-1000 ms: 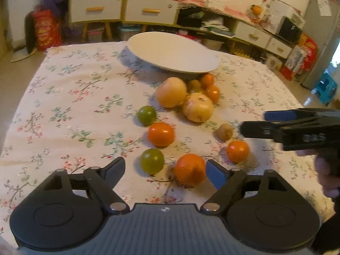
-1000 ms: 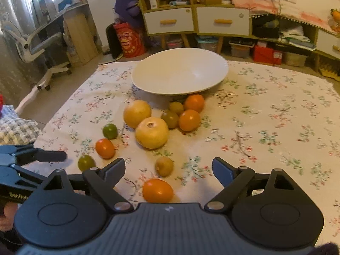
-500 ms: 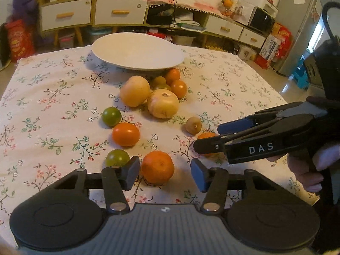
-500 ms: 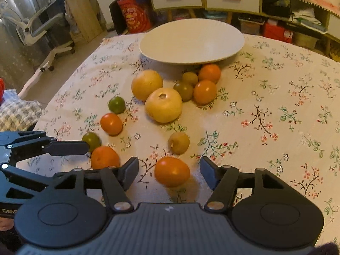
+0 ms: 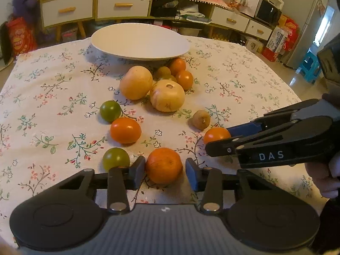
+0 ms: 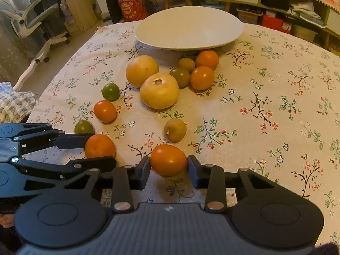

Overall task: Organize fruits
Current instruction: 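Grasp the tangerine with the left tool while the right tool grasps an orange tomato, then lift both held fruits and carry them over the white plate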

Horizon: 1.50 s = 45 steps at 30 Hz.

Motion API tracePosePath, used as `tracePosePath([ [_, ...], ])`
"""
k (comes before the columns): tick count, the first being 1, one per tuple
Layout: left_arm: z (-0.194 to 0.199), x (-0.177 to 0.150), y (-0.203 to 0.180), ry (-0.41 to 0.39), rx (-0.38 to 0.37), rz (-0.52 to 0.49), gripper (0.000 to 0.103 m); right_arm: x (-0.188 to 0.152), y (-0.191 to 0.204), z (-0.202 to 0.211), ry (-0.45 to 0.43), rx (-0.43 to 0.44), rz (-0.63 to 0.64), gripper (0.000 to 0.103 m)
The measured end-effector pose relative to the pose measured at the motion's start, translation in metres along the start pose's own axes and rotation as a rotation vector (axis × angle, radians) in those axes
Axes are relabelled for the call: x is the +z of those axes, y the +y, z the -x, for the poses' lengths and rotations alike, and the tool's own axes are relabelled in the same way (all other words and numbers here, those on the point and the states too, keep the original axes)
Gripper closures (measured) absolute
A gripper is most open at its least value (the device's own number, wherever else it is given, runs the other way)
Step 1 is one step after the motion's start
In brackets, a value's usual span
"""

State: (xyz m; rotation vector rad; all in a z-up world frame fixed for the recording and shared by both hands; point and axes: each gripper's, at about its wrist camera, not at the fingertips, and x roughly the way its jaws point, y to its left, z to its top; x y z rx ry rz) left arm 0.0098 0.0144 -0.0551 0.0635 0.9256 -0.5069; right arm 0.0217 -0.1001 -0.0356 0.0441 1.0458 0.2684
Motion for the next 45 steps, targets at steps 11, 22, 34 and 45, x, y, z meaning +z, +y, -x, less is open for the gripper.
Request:
tracePosePath([
  [11,0.001,0.000,0.000,-0.002,0.005,0.008,0.088,0.001,0.008,-0.001,-0.001,-0.035,0.023,0.069],
  [22,0.003,0.003,0.005,0.008,0.023,0.048,0.089,0.003,0.008,0.004,-0.005,-0.041,0.011,0.069],
  [34,0.005,0.006,0.003,0.001,0.023,0.051,0.089,0.009,0.006,0.013,-0.033,-0.033,-0.004,0.069],
  [45,0.015,0.014,0.005,-0.038,-0.004,0.070,0.089,0.021,0.001,0.023,-0.071,-0.027,-0.039,0.069],
])
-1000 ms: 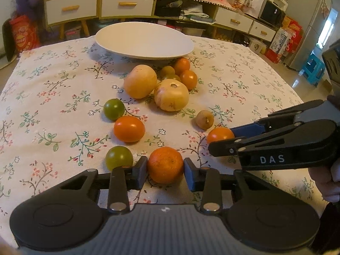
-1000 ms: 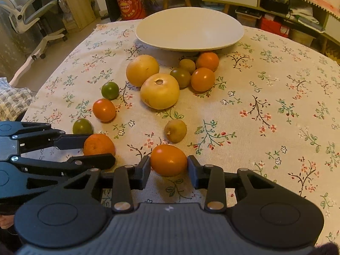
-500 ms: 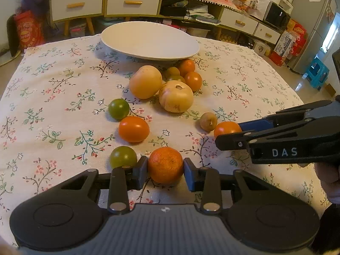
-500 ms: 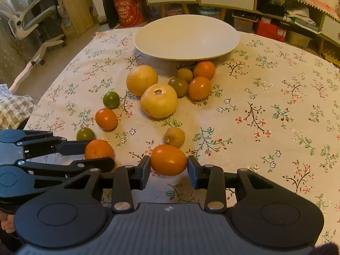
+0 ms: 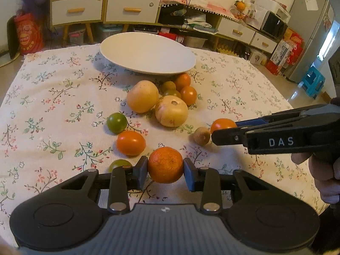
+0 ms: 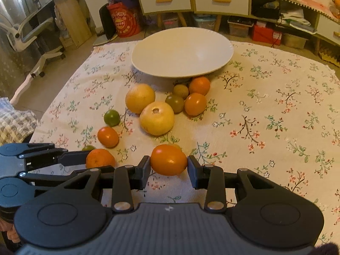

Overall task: Organize fruits
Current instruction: 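Lift both held fruits and carry them over the white plate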

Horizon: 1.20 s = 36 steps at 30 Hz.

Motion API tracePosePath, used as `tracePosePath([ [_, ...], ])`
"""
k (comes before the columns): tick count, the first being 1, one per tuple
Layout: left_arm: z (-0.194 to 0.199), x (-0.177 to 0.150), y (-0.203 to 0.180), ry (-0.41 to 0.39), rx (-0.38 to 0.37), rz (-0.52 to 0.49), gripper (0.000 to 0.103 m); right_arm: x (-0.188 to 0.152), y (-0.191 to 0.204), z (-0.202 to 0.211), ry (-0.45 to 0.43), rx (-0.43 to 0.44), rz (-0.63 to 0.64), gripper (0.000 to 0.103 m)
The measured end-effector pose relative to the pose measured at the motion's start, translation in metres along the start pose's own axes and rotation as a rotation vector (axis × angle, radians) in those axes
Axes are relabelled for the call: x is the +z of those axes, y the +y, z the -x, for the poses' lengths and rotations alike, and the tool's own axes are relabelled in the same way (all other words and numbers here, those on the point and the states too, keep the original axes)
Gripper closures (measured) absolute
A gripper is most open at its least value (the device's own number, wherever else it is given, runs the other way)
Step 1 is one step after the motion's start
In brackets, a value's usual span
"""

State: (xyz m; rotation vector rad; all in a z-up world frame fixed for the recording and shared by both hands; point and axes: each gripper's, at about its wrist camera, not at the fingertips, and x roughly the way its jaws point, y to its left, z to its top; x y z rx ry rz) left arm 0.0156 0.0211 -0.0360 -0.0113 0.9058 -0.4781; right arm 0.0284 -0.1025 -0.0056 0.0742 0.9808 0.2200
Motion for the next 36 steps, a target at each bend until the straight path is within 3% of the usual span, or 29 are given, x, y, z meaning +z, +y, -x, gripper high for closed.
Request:
tracePosePath([
  [18,0.007,0.048,-0.005,-0.091,0.012,0.022,0.089,0.043,-0.010,0.014,-0.083,0.018,-0.097,0.069],
  [29,-0.023,0.104,0.012,-0.109,0.025,0.046,0.089,0.093,-0.036,-0.014,-0.095,0.068,-0.178,0.069],
  [36,-0.062,0.130,0.014,-0.111,0.041,-0.002,0.089,0.120,-0.055,-0.045,-0.104,0.087,-0.192,0.069],
])
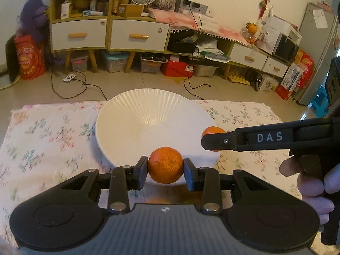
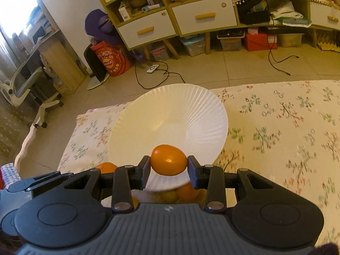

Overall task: Organize fruits
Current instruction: 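Lift both held fruits and carry them over the white plate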

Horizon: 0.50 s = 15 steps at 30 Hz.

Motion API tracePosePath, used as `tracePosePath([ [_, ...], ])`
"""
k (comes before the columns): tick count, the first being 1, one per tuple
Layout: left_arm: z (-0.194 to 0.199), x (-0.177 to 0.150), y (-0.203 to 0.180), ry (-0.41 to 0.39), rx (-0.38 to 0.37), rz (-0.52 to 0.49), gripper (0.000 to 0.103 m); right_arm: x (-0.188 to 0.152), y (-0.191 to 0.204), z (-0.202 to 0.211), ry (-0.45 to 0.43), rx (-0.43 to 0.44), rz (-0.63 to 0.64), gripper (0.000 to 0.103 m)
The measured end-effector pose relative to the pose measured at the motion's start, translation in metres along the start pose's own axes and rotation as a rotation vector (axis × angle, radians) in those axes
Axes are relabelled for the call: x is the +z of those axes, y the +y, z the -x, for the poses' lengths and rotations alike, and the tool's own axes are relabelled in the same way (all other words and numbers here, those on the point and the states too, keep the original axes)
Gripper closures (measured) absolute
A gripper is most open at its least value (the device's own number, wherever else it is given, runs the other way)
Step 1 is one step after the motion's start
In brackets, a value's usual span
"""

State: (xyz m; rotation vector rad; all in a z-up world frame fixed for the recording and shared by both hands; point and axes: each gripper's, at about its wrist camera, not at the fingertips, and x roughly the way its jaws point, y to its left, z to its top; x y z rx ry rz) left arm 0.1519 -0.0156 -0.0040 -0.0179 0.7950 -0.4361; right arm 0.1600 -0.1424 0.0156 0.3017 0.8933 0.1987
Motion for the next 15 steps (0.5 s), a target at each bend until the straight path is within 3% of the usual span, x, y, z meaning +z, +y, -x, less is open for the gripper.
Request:
tracePosePath([
  [15,-0.054,0.015,0.005,0.043,0.040,-0.058,0.089,0.026,-0.018,-0.045,0.020,-0.024,0.005,0.069],
])
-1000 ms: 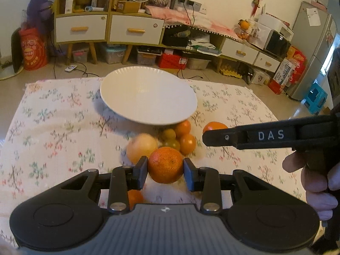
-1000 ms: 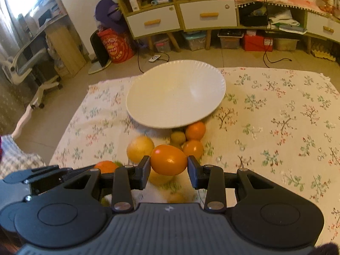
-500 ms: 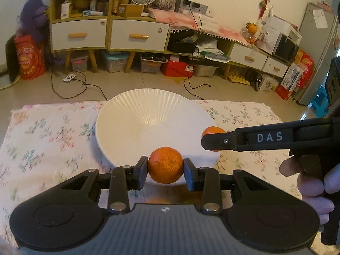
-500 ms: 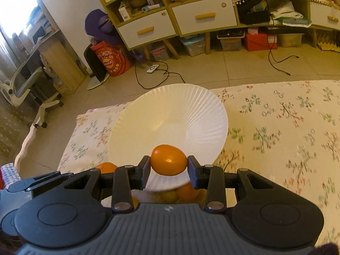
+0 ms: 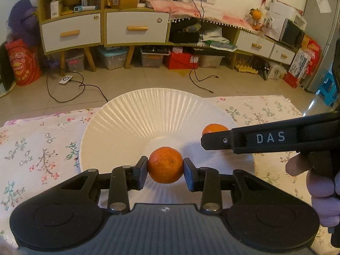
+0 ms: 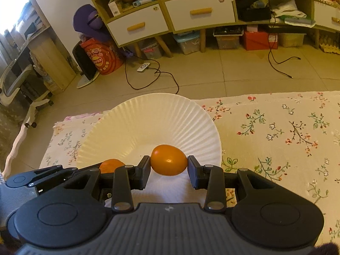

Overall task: Organize fruits
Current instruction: 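Lift both held fruits and carry them over the white plate, then lower both fruits onto the plate and open both tools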

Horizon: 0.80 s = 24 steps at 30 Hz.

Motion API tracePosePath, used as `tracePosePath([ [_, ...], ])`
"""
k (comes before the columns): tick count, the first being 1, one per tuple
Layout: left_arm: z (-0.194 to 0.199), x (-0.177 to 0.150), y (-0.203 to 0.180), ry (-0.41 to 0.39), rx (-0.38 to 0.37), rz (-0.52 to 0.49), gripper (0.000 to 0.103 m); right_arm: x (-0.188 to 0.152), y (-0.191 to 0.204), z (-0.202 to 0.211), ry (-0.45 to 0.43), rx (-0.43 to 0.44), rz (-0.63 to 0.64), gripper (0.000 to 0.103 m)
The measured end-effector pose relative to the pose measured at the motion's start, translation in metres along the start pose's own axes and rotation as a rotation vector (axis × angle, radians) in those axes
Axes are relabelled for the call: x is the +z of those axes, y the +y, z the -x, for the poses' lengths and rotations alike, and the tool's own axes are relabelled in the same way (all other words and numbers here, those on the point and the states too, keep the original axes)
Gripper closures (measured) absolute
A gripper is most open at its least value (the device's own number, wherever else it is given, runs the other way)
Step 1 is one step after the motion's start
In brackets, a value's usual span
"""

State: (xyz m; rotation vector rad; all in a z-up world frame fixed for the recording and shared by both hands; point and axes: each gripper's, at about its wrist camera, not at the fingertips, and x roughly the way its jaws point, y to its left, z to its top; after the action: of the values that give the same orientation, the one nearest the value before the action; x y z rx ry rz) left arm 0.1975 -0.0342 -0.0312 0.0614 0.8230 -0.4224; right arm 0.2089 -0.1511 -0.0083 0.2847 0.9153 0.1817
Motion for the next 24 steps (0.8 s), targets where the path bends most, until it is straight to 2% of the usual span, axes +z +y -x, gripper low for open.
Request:
tracePosePath([
  [20,-0.015,0.007,0.003,0.023,0.024,-0.015,0.088,0.004,0.001,-0.012,0.012,0.005,0.022,0.069],
  [23,-0.014,0.008,0.002,0.014,0.034,-0.017,0.083,0.005,0.001,-0.012,0.014,0.008,0.024,0.067],
  [24,-0.014,0.009,0.002,0.012,0.030,-0.016,0.077,0.005,0.001,-0.012,0.014,0.010,0.021,0.063],
])
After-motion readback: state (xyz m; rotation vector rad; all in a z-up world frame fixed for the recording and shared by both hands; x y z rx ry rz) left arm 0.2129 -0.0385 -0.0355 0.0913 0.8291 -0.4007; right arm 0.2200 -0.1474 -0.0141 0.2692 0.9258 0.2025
